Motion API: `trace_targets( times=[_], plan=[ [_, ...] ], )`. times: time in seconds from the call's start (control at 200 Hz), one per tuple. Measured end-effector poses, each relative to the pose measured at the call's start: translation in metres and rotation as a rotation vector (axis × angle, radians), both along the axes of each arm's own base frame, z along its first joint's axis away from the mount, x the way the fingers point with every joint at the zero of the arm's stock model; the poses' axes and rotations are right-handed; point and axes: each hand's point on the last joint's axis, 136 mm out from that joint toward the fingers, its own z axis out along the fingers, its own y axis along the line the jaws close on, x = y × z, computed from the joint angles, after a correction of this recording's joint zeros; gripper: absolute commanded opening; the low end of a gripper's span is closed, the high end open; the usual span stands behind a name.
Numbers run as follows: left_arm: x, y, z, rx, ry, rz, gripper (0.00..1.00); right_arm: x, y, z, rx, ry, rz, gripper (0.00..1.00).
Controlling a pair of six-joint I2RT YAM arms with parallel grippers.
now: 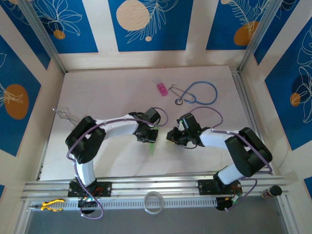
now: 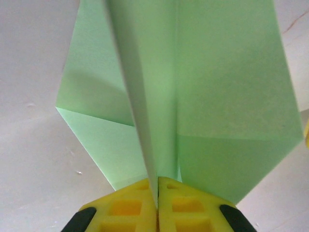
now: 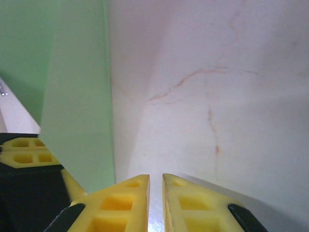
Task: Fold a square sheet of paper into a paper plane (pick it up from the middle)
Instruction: Turn over a paper plane at the center of the table.
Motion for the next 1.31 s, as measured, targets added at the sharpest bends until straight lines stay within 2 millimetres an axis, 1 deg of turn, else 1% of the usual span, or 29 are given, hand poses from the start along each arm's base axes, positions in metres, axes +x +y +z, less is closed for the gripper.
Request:
trace_targets(
  times=[0.16,0.27,0.345,0.665,1.015,1.305],
  plan=[
    [0.006,0.003,0.009,0.034,-0.019,0.006,0.10,-0.001,-0.006,-0.006,-0.034,0.012,-0.017,0.16],
    [0.014,-0.002,0.021,0.028,-0.043,0.003,0.10,-0.002,-0.009,-0.008,-0.049,0.017,-0.025,0.16],
    [0.016,-0.003,0.024,0.029,-0.052,0.005,0.11,-0.003,-0.010,-0.009,-0.054,0.023,-0.029,0.16],
    [0.011,0.003,0.014,0.066,-0.020,-0.004,0.12,0.001,-0.013,-0.002,-0.063,-0.003,-0.049,0.16],
    [0.010,0.004,0.011,0.074,-0.014,-0.012,0.12,0.000,-0.015,-0.003,-0.072,-0.001,-0.054,0.16],
    [0.008,0.005,0.002,0.091,0.001,-0.016,0.13,0.000,-0.015,-0.003,-0.071,-0.002,-0.053,0.16]
  ],
)
